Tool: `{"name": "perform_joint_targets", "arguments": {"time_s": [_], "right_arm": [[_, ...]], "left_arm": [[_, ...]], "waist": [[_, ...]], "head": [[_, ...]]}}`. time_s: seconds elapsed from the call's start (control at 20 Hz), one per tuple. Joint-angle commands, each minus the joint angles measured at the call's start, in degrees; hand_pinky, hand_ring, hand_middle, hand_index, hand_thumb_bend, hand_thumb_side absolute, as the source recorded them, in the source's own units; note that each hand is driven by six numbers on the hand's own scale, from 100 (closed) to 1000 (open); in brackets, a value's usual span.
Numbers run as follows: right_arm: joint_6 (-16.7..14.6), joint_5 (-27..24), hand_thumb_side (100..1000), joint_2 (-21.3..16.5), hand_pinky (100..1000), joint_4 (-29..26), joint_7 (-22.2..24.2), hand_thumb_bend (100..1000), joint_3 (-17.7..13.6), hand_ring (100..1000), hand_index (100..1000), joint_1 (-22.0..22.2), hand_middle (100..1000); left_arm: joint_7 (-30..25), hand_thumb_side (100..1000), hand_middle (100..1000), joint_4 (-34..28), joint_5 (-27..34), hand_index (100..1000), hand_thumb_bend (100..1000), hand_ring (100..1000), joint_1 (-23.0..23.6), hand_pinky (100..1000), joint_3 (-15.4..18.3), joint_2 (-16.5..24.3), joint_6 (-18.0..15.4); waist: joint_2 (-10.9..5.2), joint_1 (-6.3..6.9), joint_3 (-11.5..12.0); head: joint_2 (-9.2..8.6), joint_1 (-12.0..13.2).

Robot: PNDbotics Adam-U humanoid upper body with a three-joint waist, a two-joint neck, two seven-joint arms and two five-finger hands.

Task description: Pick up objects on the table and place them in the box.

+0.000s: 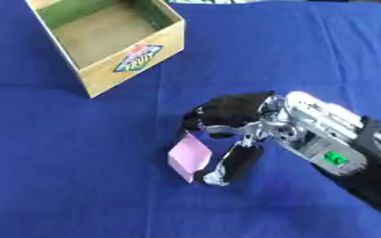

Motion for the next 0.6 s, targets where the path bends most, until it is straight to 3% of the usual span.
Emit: {"name": "perform_joint_targets", "arguments": {"time_s": [0.05, 0.25, 0.45, 0.6], "right_arm": [[-0.1, 1.2, 560, -0.5, 842, 0.2, -0.4, 307, 0.1, 889, 912, -0.6, 840], [-0.8, 1.3, 552, -0.2, 818, 1.5, 0.3, 284, 0.8, 843, 881, -0.2, 795], [-0.2, 0.2, 541, 0.1, 763, 1.5, -0.9, 182, 0.1, 732, 728, -0.2, 606], [0.5, 0.4, 494, -0.1, 760, 1.0, -2.4, 189, -0.5, 723, 711, -0.5, 587]], "left_arm": [[-0.3, 878, 709, -0.9, 0.3, 736, 535, 744, -0.7, 701, 0.1, 0.7, -0.1], [-0.6, 879, 708, -0.9, 0.1, 733, 534, 744, -0.7, 701, 0.1, 0.7, -0.1], [-0.7, 879, 708, -0.9, 0.1, 734, 534, 743, -0.7, 702, 0.1, 0.6, 0.0], [-0.7, 880, 708, -0.9, 0.1, 734, 534, 743, -0.8, 702, 0.1, 0.7, 0.0]], "waist": [[-0.86, 0.13, 0.2], [-0.79, 0.13, 0.3], [-0.83, 0.18, 0.2], [-0.89, 0.19, 0.2]], "head": [[-0.36, 0.0], [-0.35, 0.0], [-0.32, 0.1], [-0.41, 0.0]]}}
